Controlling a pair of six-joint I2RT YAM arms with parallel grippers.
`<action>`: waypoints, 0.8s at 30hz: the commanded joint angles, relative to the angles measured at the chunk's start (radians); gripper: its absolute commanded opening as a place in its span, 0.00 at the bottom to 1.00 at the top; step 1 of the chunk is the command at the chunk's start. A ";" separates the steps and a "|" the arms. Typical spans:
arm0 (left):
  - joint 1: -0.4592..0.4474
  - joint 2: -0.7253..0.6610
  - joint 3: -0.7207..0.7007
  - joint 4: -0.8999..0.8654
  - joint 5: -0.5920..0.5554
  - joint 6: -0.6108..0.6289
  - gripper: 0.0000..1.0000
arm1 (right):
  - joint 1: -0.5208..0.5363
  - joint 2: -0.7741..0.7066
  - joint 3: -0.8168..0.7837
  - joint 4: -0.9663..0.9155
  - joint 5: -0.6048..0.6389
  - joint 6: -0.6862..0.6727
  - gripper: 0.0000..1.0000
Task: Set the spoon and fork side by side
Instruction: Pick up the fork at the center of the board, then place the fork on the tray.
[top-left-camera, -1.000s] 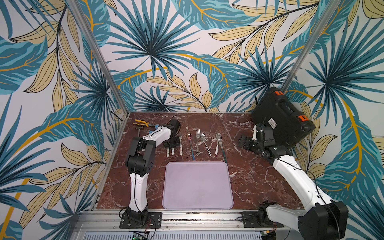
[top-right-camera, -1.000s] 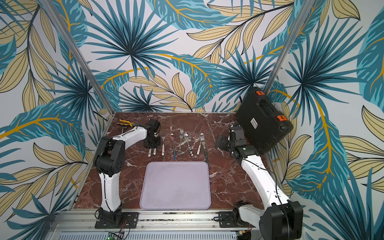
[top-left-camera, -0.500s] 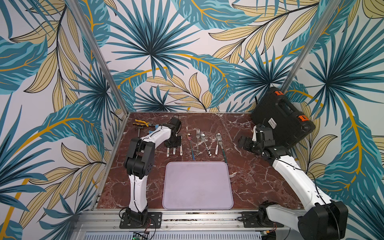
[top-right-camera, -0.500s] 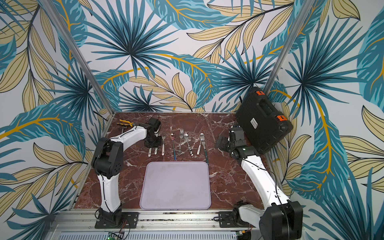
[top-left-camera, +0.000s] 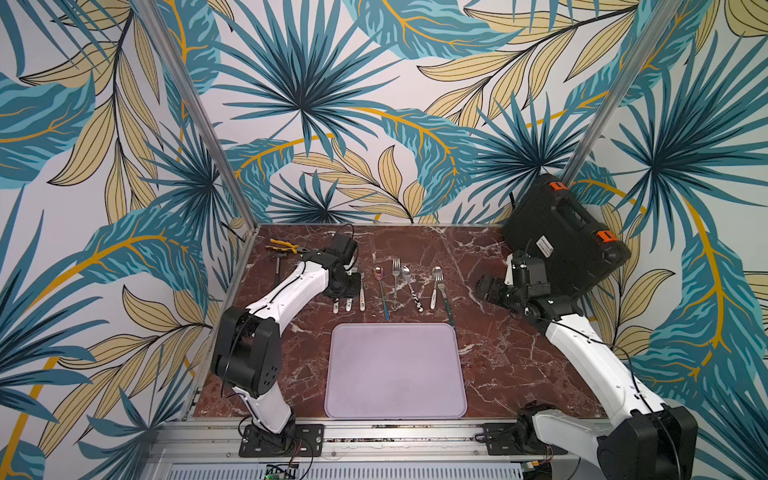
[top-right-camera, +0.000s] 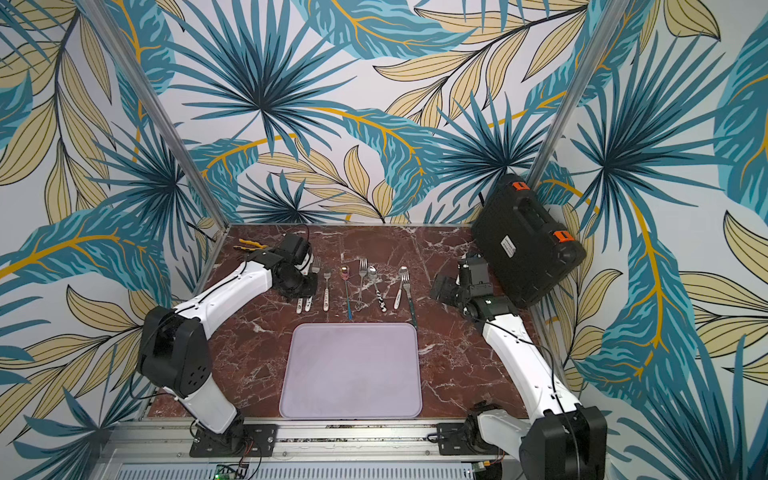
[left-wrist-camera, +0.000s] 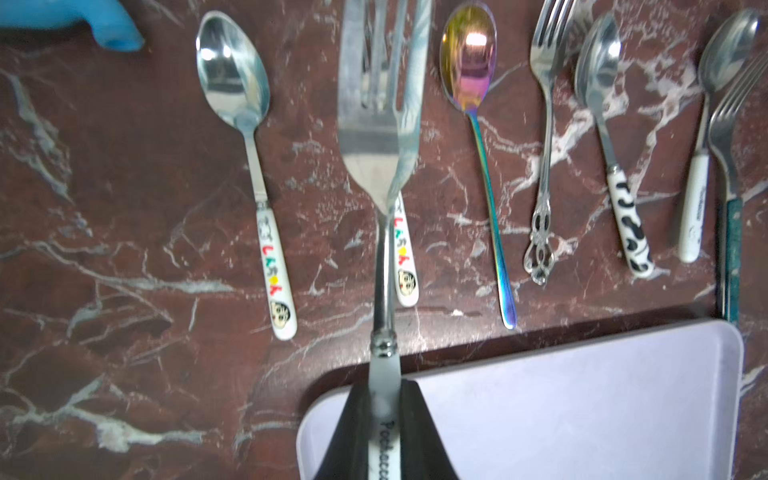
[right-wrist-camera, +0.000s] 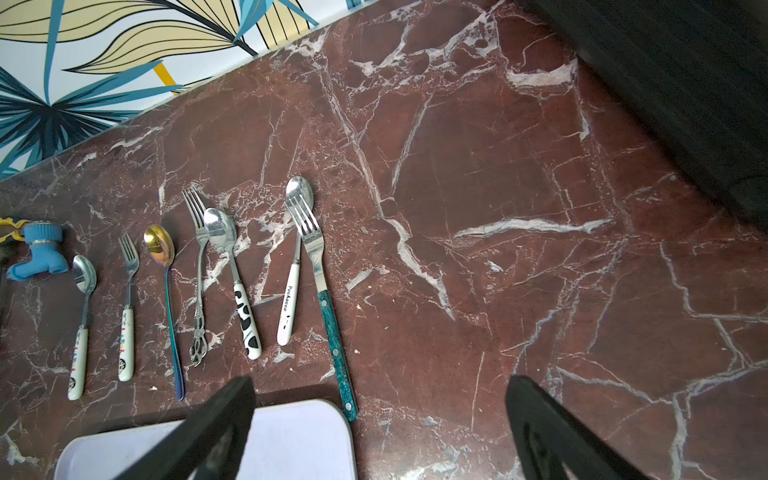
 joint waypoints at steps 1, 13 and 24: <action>-0.035 -0.084 -0.079 -0.027 0.010 -0.008 0.00 | 0.001 -0.018 -0.022 0.018 -0.007 0.014 1.00; -0.166 -0.315 -0.373 0.020 -0.006 -0.178 0.00 | 0.001 -0.033 -0.025 0.012 -0.016 0.026 1.00; -0.227 -0.414 -0.603 0.100 0.001 -0.280 0.00 | 0.001 -0.053 -0.063 0.061 -0.030 0.026 0.99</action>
